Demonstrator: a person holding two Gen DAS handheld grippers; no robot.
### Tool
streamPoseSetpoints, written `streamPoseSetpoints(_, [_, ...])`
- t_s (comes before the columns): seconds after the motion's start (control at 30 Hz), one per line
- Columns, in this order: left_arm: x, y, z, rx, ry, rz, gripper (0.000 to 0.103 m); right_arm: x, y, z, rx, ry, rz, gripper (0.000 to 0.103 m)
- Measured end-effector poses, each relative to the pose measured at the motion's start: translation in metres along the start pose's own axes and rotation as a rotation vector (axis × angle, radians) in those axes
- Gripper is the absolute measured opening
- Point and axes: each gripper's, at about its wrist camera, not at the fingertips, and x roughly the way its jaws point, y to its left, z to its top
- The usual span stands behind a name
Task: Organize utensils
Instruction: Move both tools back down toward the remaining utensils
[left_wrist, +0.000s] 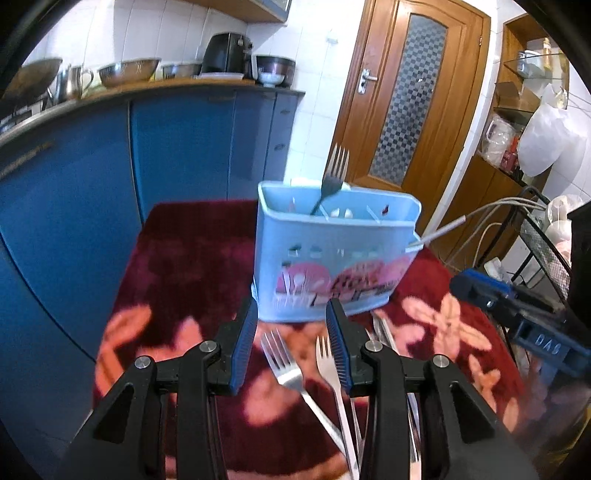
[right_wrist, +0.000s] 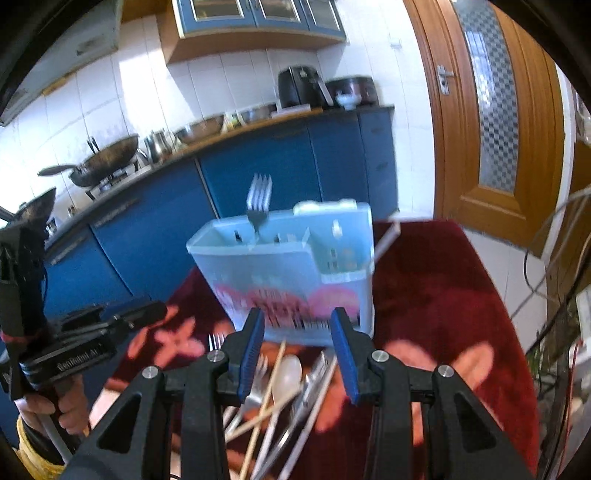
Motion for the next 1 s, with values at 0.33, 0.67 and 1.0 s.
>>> streamPoseSetpoints(0.33, [0.036,0.008,-0.031,-0.055,0.145,-0.01,0.039,0.032,-0.015,-0.041,0.05,0.18,-0.017,0.04])
streamPoseSetpoints(0.67, [0.07,0.014,-0.048,-0.093,0.27,-0.036,0.039,0.054,-0.019,-0.055,0.049,0.309,-0.012,0.039])
streamPoseSetpoints(1.0, [0.099,0.025,-0.049,-0.13,0.291,-0.083,0.039,0.062,-0.024,-0.053,0.084,0.36,0.031,0.031])
